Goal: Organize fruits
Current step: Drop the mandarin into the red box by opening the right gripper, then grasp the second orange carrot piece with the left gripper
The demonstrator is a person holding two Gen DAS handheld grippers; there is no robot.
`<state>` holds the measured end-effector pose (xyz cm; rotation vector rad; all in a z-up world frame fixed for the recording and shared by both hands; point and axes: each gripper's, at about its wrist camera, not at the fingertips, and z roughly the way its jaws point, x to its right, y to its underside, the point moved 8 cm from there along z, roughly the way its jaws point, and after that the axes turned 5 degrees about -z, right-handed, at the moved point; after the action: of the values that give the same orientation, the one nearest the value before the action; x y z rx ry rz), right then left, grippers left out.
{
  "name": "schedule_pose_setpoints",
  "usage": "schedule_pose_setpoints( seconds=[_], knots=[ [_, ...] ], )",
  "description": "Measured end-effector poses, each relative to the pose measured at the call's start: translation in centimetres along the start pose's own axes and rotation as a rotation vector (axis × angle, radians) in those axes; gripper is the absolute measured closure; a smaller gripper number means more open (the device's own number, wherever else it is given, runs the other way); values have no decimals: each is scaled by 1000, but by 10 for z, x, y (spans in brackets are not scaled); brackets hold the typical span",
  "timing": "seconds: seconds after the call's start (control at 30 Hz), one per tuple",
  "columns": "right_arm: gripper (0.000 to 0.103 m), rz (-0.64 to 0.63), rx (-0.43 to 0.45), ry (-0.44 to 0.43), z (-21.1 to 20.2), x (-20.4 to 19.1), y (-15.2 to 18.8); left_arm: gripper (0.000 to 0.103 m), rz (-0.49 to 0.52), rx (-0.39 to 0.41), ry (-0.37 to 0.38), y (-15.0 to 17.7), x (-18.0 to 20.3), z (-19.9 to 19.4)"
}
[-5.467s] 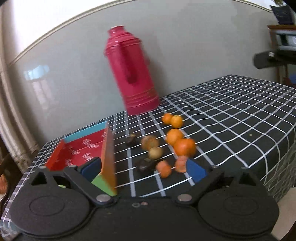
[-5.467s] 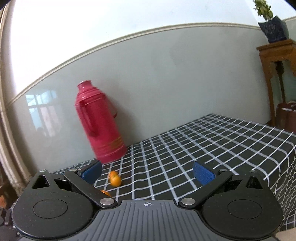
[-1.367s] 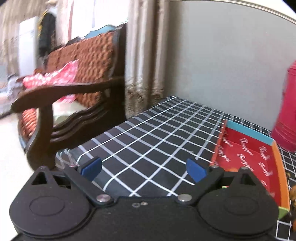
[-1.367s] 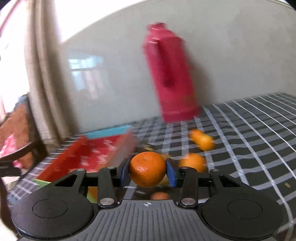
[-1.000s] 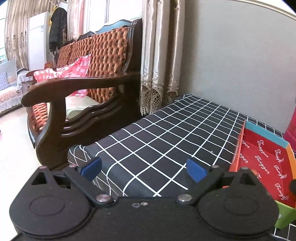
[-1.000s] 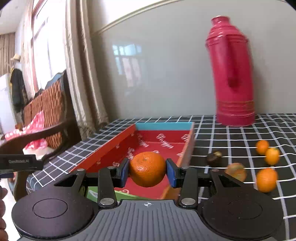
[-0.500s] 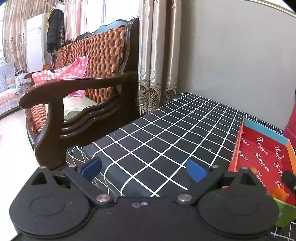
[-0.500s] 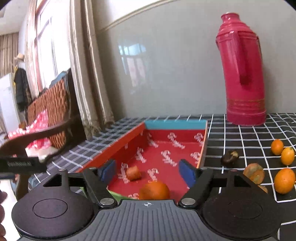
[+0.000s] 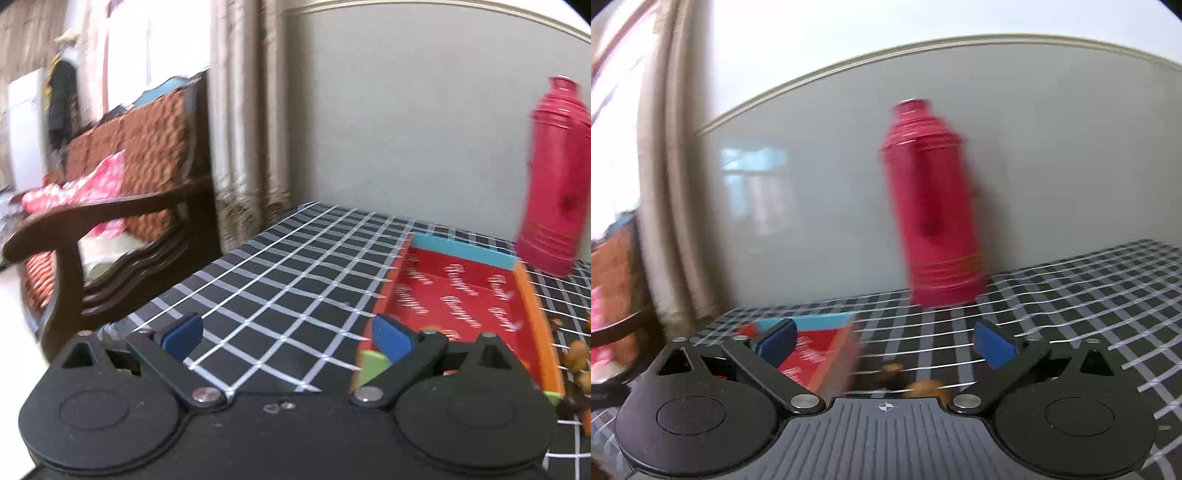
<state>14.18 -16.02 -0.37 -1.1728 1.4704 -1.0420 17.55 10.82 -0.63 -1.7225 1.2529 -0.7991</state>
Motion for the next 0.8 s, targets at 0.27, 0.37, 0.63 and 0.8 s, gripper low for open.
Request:
schedule_pose_setpoints(
  seconds=[0.27,0.37,0.63,0.8],
  knots=[
    [0,-34,22,343,-24,69,-5,10,148,105,225,11,78,-39],
    [0,-25,32,405,-35,91,-8,10,212,137,315,21,109,-56],
    [0,61,24,438,-60,133,-9,31,339,97,478,72,182,-93],
    [0,132,28,433,-70,152,-12,46,337,54,465,95,205,-92]
  ],
)
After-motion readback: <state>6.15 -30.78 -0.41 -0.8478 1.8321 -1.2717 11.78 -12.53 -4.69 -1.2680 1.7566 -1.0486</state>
